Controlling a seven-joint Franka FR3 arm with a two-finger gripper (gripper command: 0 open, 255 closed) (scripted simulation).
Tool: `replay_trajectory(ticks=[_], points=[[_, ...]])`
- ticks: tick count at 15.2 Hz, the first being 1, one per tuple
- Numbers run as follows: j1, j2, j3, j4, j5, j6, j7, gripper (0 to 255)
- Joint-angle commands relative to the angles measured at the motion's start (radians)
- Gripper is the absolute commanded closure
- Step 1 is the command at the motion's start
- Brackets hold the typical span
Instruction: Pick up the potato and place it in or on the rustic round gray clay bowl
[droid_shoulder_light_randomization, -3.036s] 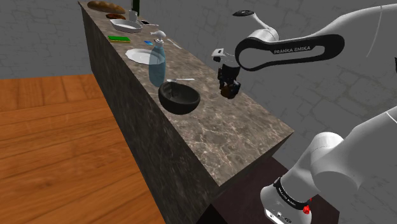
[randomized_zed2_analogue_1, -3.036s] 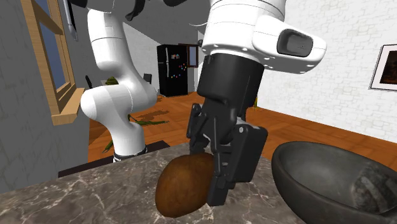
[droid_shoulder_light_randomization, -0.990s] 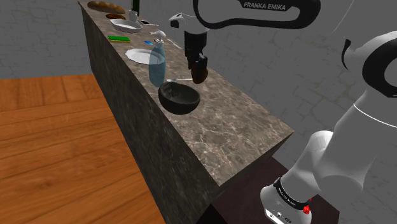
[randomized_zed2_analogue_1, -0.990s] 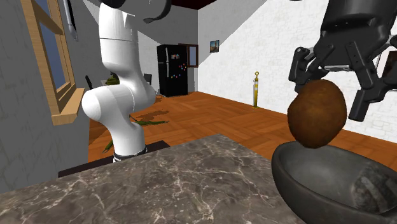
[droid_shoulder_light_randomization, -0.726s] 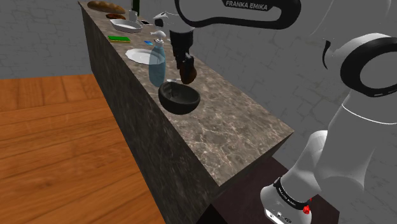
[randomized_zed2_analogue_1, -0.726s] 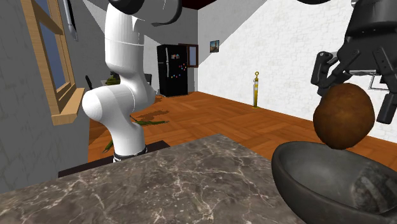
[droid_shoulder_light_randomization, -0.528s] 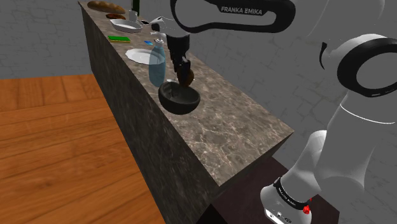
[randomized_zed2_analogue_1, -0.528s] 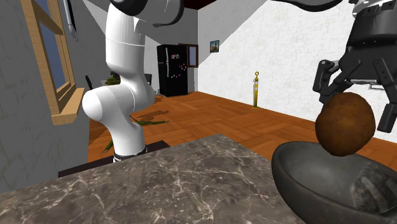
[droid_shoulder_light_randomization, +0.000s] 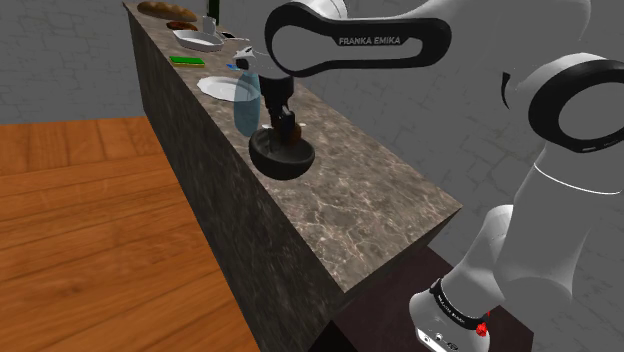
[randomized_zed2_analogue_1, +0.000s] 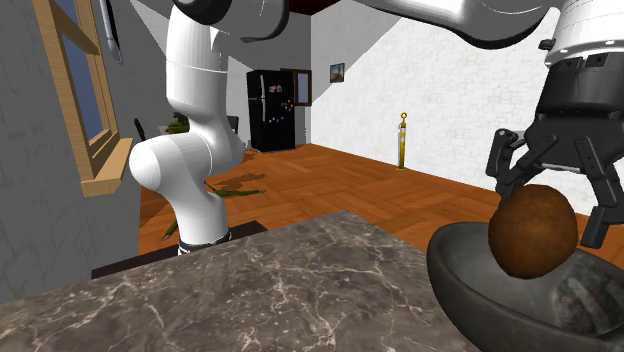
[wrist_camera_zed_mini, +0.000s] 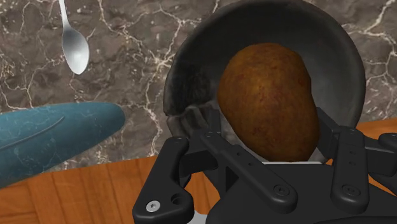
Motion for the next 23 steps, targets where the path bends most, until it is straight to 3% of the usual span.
replay_trajectory(ticks=[1, 9, 10, 15, 19, 23], points=[[-0.001, 0.002, 0.0, -0.023, -0.001, 0.025, 0.005, 255], [-0.001, 0.002, 0.0, -0.023, -0.001, 0.025, 0.005, 255], [-0.001, 0.002, 0.0, -0.023, -0.001, 0.025, 0.005, 0], [-0.001, 0.002, 0.0, -0.023, -0.001, 0.025, 0.005, 0], [0.017, 0.025, 0.008, 0.131, 0.002, -0.109, -0.003, 0], [0.018, 0.025, 0.008, 0.131, 0.002, -0.109, -0.003, 0]])
